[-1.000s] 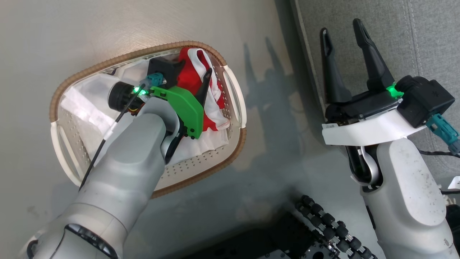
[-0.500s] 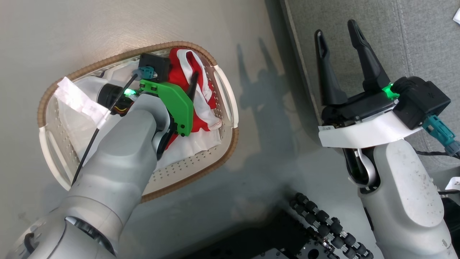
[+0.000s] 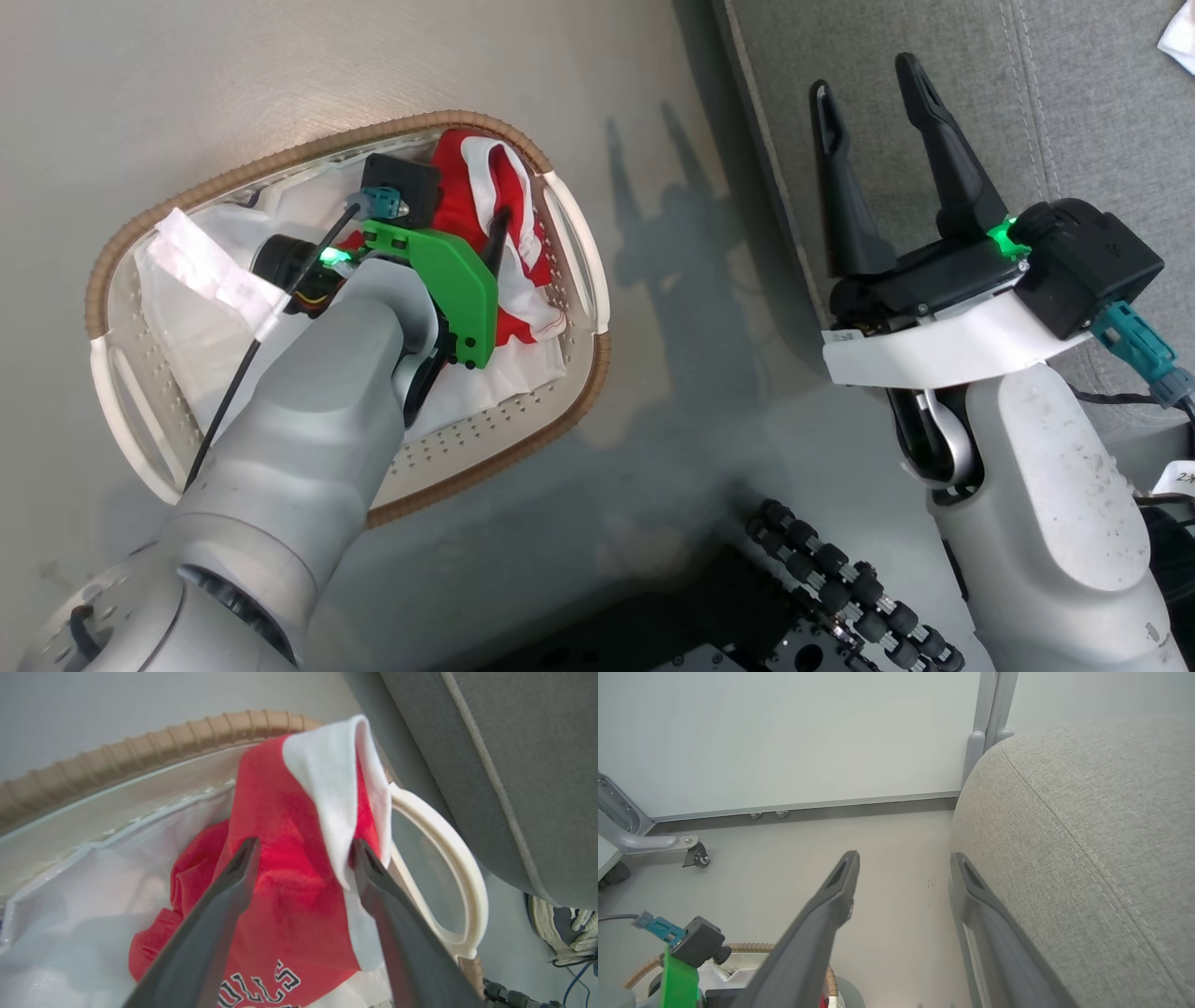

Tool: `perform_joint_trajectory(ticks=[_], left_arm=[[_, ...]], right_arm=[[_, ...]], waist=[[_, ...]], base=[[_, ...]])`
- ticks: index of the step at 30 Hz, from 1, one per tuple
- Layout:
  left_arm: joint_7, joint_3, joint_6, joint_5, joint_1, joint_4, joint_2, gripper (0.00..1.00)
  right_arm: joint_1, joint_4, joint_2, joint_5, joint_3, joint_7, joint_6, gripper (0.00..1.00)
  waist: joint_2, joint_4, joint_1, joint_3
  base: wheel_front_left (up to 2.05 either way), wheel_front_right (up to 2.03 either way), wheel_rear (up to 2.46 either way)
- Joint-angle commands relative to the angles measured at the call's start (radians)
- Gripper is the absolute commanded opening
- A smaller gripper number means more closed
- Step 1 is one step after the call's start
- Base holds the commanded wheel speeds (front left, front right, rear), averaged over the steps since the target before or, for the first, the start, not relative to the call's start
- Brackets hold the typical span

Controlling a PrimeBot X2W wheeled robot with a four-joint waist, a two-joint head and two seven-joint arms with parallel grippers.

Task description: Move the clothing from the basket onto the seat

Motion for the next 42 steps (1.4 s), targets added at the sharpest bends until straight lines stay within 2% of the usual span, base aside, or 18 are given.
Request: perform_joint_trajectory(ticks=[1,8,16,31,37,42], left_arm=[[0.002,-0.005,-0.003,-0.005,0.001,0.009,0.006,0.0],[-0.008,-0.028,-0.003,-0.021,0.007,0.015,0.006,0.0],[-0.045,-0.055,-0.003,-0.046,0.059,0.002,0.006,0.0],[-0.12,-0.123,-0.003,-0.108,0.214,-0.093,0.005,0.0],[-0.133,-0.092,0.004,-0.091,0.254,-0.139,0.004,0.0],[-0.133,0.023,0.023,-0.012,0.319,-0.208,0.013,0.0]], right_arm=[[0.006,-0.004,-0.002,-0.001,-0.003,-0.002,-0.001,1.0],[0.006,0.003,-0.002,0.001,-0.009,-0.002,-0.001,1.0],[0.02,0.025,-0.002,-0.014,-0.018,-0.002,-0.001,1.0],[0.082,0.079,-0.011,-0.062,-0.028,-0.002,-0.001,1.0],[0.124,0.097,-0.023,-0.066,-0.034,-0.002,-0.001,1.0],[0.162,0.112,-0.024,-0.063,-0.026,-0.002,-0.001,1.0]], waist=[[-0.0001,-0.001,-0.0001,0.0],[-0.0001,0.004,-0.0001,-0.007],[-0.0001,0.035,-0.0001,-0.078],[-0.0001,0.164,-0.0001,-0.293],[-0.0001,0.219,-0.0001,-0.382],[-0.0001,0.265,-0.0001,-0.456]], base=[[0.0,0.0,0.0],[0.0,0.0,0.0],[0.0,0.0,0.0],[0.0,0.0,0.0],[0.0,0.0,0.0],[0.0,0.0,0.0]])
